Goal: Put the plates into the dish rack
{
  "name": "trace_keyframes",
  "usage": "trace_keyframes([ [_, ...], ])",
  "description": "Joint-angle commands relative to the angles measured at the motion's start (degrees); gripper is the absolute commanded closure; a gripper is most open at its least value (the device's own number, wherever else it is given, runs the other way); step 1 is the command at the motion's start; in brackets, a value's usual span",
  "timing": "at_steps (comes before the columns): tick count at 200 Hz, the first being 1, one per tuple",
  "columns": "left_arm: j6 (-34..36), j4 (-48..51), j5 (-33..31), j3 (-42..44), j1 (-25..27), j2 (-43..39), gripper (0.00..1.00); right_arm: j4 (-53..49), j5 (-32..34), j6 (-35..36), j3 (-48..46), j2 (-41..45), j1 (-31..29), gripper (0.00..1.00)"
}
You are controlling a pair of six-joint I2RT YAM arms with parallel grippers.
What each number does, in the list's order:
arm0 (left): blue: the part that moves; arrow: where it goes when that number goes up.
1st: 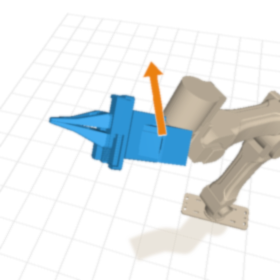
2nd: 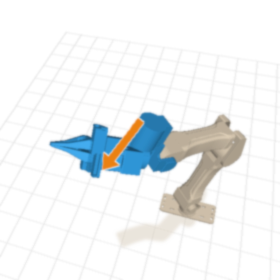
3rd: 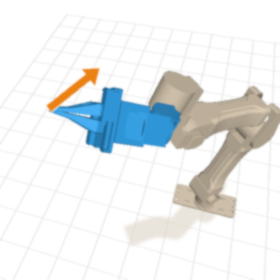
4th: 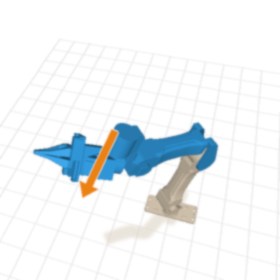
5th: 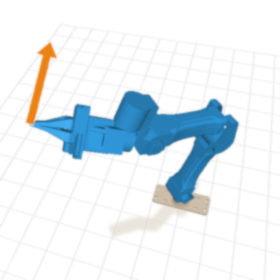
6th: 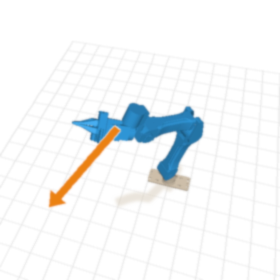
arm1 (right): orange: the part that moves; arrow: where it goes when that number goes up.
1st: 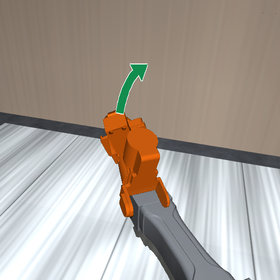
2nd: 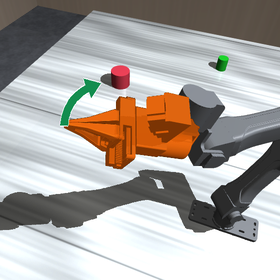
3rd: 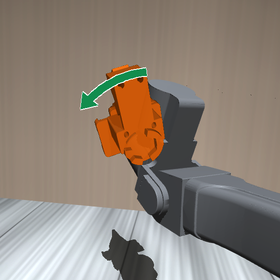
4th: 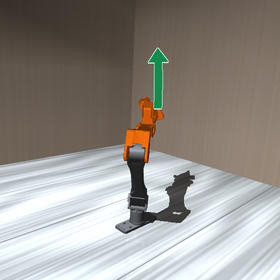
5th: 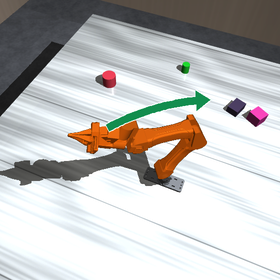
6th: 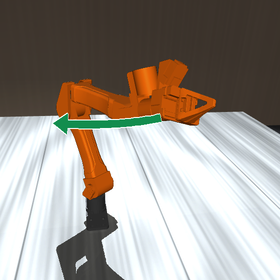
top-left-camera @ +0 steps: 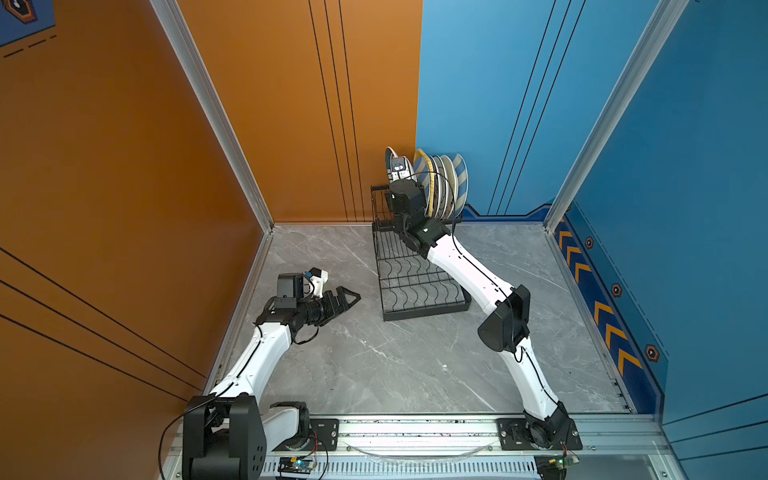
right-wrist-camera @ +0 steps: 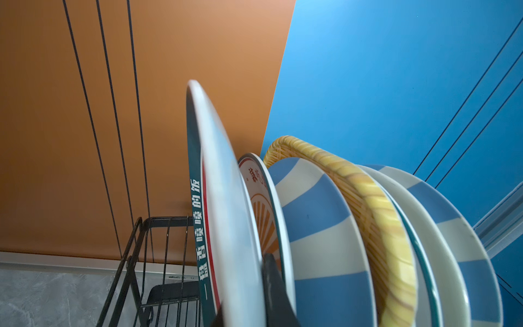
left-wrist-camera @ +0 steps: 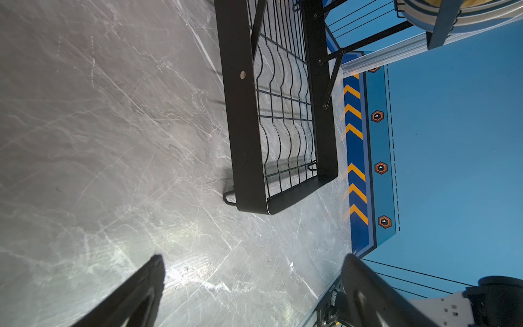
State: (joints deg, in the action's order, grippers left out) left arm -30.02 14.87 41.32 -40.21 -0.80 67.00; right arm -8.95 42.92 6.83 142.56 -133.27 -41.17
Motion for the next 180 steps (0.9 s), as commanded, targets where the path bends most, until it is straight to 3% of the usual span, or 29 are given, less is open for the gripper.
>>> trace_keyframes([
  [1, 0.02, 0.69, -0.66, 0.68, 0.03, -1.56, 0.02, -1.39, -0.06, -2.71, 3.66, 2.79, 0.26, 1.0],
  [67, -0.4, 0.09, -0.8, 2.49, 0.01, -2.09, 0.02, -2.87, 7.71, -1.39, 5.97, 0.58, -0.9, 1.0],
  [180, -0.64, -0.6, -0.71, 3.33, 0.06, -2.07, 0.02, -4.76, 11.89, -1.82, 5.94, -1.63, -1.79, 1.0],
])
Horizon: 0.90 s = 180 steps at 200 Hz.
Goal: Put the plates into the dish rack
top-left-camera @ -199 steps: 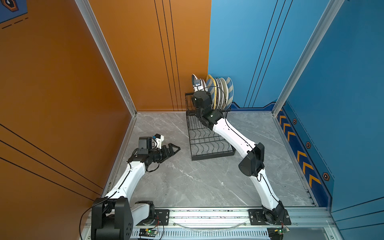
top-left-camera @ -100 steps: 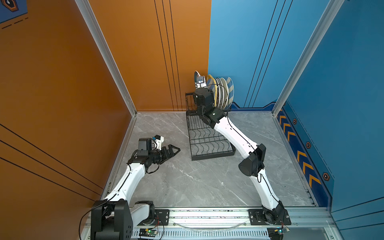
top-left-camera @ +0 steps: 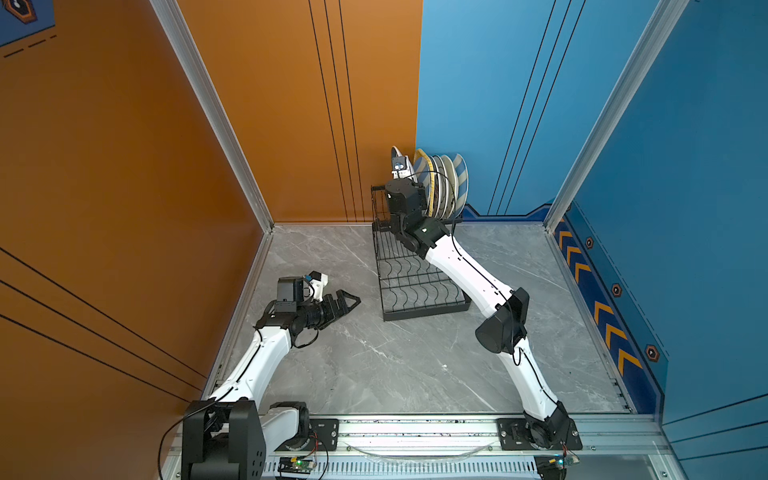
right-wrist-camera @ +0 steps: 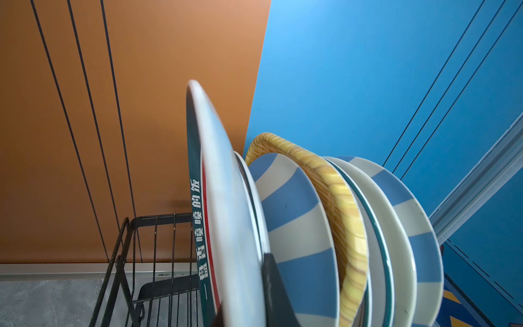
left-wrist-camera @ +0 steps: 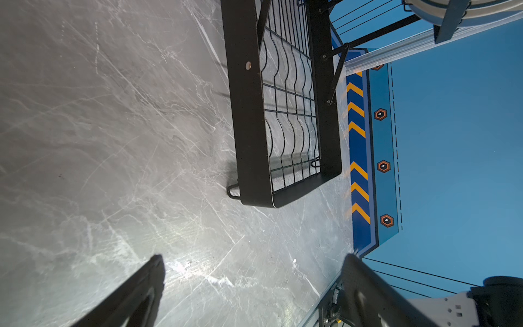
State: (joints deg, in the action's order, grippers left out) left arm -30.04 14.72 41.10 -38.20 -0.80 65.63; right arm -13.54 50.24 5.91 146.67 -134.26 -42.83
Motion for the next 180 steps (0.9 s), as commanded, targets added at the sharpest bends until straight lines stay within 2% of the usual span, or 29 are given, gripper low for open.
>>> trace_keyframes([
  [1, -0.63, -0.46, -0.5, 1.3, 0.03, -0.68, 0.02, -0.12, 4.59, -0.9, 1.85, -0.69, -0.18, 1.0],
  [109, -0.72, -0.66, -0.03, 1.65, 0.36, -0.86, 0.02, -1.88, 4.83, -1.22, 1.62, -3.29, -0.32, 1.0],
  [180, -0.71, -0.66, -0.38, 2.25, 0.27, -1.55, 0.02, -2.29, 5.31, -1.17, 1.51, -3.42, -0.36, 0.88],
])
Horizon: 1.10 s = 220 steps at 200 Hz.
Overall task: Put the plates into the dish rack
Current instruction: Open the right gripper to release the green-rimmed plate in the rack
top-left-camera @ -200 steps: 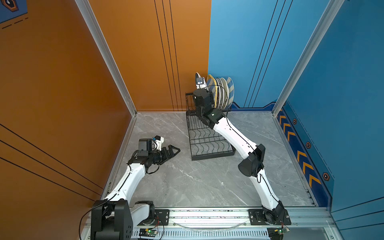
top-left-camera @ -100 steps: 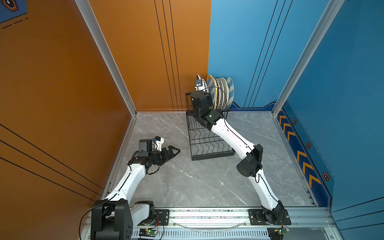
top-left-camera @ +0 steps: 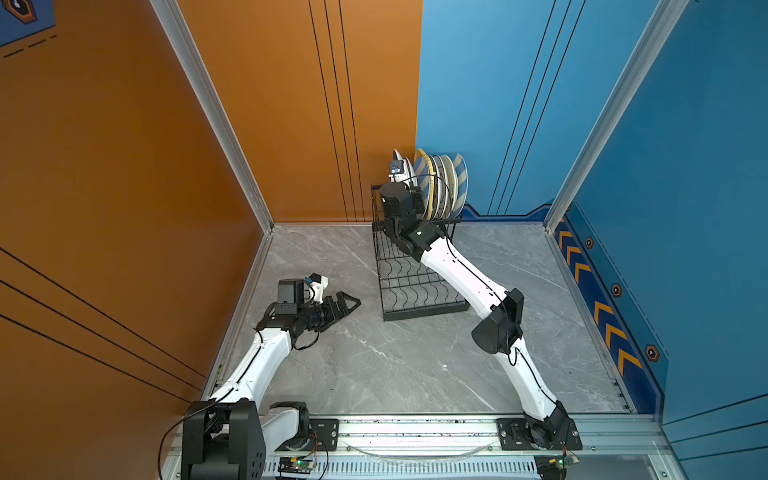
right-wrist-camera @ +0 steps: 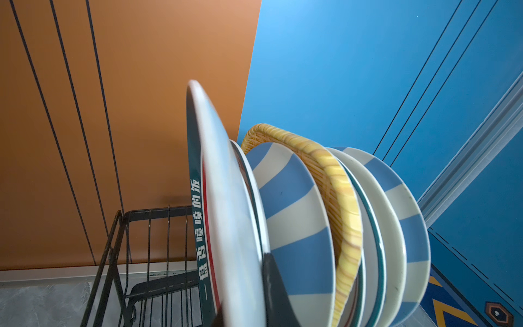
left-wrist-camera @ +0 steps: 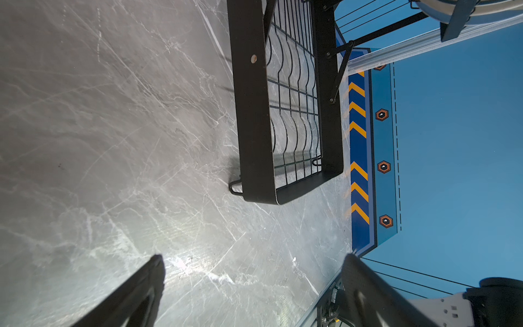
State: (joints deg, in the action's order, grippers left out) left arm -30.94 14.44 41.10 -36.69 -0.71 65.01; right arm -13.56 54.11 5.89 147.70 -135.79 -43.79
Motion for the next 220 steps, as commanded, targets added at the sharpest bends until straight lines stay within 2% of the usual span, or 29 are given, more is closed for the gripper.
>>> trace_keyframes([
  [1, 0.23, -0.42, -0.39, 0.74, 0.18, -0.94, 0.02, -2.26, 1.44, -1.14, 0.48, -1.91, 0.62, 0.88],
  [54, 0.21, -0.55, -0.35, 0.83, 0.12, -0.88, 0.02, -2.56, 1.17, -1.41, 0.49, -1.7, 0.64, 0.78],
  [100, 0.33, -0.68, -0.21, 0.77, 0.01, -0.73, 0.02, -2.53, 1.09, -1.7, 0.49, -1.2, 0.69, 0.76],
  [123, 0.35, -0.64, -0.06, 0.46, 0.01, -0.67, 0.02, -2.44, 0.83, -1.84, 0.44, -0.39, 0.4, 0.72],
  [182, 0.09, -0.65, -0.4, 0.48, 0.01, -1.43, 0.02, -2.5, -0.27, -1.89, -0.6, 3.79, -0.33, 0.6],
  [220, -0.25, -0.53, -0.57, 0.3, 0.03, -2.06, 0.02, -2.49, -1.35, -3.29, -4.54, 8.55, -0.67, 0.55],
])
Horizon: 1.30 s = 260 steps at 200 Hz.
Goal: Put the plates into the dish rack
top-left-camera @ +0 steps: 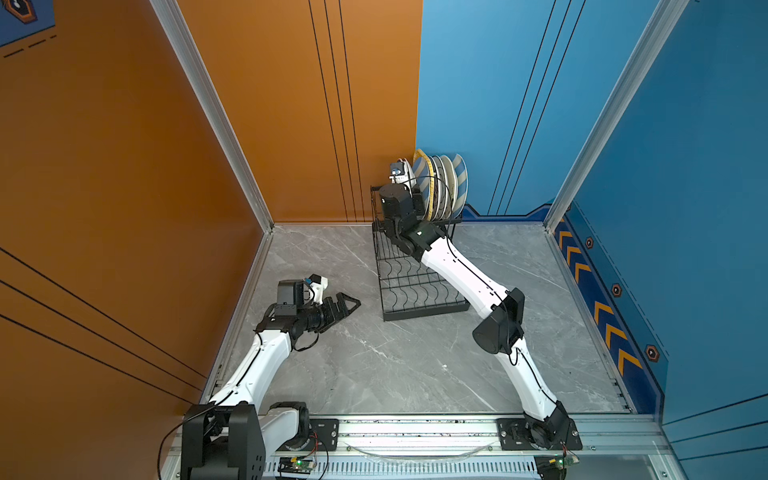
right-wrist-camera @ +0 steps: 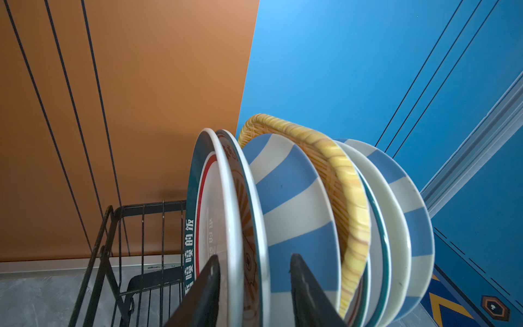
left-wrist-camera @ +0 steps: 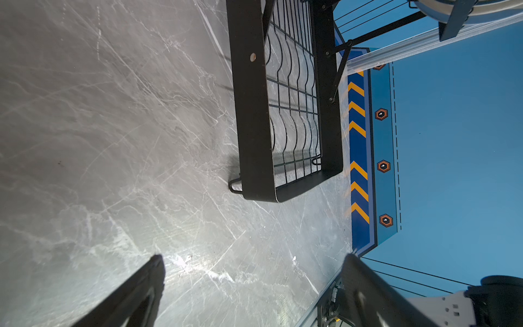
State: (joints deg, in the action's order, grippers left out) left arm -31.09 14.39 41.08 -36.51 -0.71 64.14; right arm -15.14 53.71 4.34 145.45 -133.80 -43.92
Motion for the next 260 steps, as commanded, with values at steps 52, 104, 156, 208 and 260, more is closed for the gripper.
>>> trace_keyframes([
  [52, -0.55, -0.4, -1.43, -0.47, 0.1, -2.14, 0.02, -3.23, -3.4, -6.61, -10.41, 14.58, -1.77, 0.5],
  [104, -0.49, -0.14, -4.0, -2.15, 0.53, -2.83, 0.02, -8.96, -10.87, -13.71, -24.66, 28.43, -1.23, 0.42],
  [156, 2.61, 1.46, -8.64, -3.07, 0.71, -3.82, 0.02, -10.27, -22.46, -19.98, -49.32, 44.0, 3.3, 0.35],
  [208, 8.28, 2.69, -16.92, -3.57, 0.62, -4.45, 0.02, -5.55, -32.34, -20.65, -70.89, 55.84, 13.33, 0.25],
  [260, 14.47, -0.17, -26.98, -2.06, 0.45, -5.27, 0.02, 3.51, -41.99, -17.16, -86.47, 61.17, 26.07, 0.11],
])
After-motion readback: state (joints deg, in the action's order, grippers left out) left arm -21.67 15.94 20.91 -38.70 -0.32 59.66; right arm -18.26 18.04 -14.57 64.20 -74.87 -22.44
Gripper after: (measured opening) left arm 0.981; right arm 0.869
